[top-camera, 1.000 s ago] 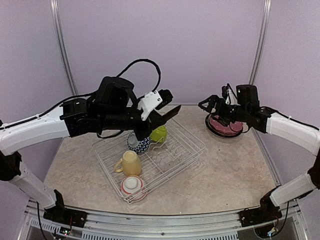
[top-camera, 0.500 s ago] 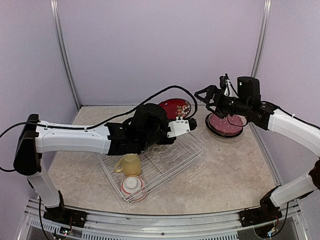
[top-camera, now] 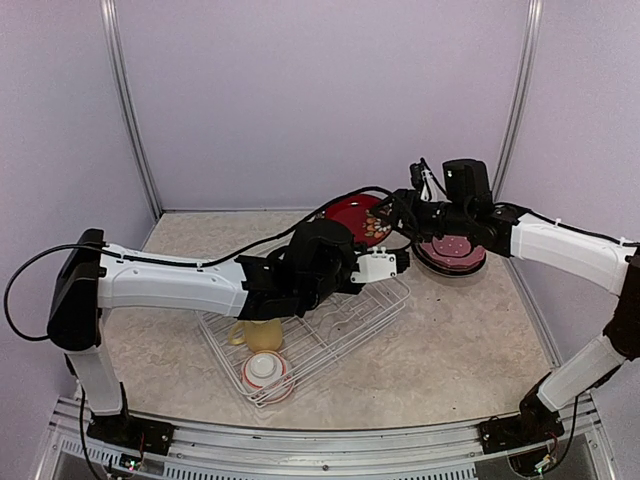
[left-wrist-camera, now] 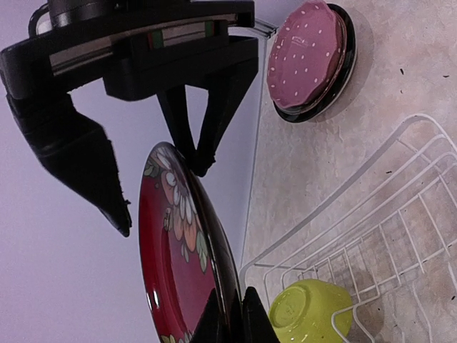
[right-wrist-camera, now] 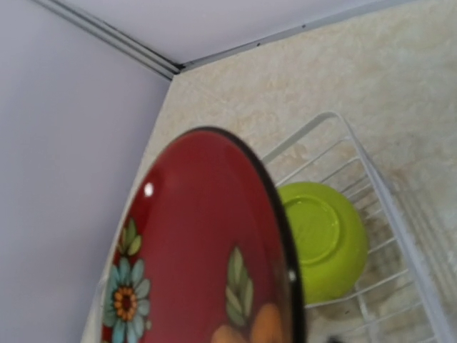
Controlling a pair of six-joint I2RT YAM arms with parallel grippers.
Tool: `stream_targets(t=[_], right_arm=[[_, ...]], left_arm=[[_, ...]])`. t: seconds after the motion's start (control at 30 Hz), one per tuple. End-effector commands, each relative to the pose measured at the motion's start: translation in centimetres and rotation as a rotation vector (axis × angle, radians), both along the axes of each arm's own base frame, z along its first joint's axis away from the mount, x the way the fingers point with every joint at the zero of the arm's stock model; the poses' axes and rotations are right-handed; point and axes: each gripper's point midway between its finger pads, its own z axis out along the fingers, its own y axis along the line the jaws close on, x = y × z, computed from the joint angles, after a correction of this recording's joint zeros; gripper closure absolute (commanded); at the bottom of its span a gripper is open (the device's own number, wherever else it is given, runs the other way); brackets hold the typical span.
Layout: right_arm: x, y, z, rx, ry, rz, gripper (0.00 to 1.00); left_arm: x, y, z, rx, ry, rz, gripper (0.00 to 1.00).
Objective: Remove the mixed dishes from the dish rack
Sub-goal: Pass from the left arm to the right, then place the plate with another plate.
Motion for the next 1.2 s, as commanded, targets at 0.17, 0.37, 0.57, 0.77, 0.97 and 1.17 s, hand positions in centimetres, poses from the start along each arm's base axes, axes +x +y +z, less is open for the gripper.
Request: stream_targets(t=[0.17,0.37,0.57,0.77,0.97,1.17], right_arm=[[0.2,1.5,1.9,0.110,-0.035,0.028,0.78],[0.1,0.8,3.2,0.162,-0.085,-0.007,1.00],[0.6,0.5,4.2,0.197,-0.127,-0.018,1.00],[2.1,-0.6,3.5,0.224,-0.117,-0.015,1.00],[3.8,-3.6,2.4,0.228,-0.104,-0.085,1.00],[5.9,-8.6,0.2,0.216,-0.060,-0.202,1.00]], left_arm=[[-0.4,-0.3,3.6,-0.081,-0.034,0.042,1.00],[-0.7,0.3,3.2,-0.103,0.042,0.083,0.92],[-2.0,2.0,2.6,-0.140,0.207,0.109,0.35],[-5.3,4.2,3.5,-0.193,0.464,0.056,0.05],[-4.9,9.0,8.1,-0.473,0.717,0.070,0.01],[-3.1,13.2,11.2,-0.663,0.731,0.082,0.01]])
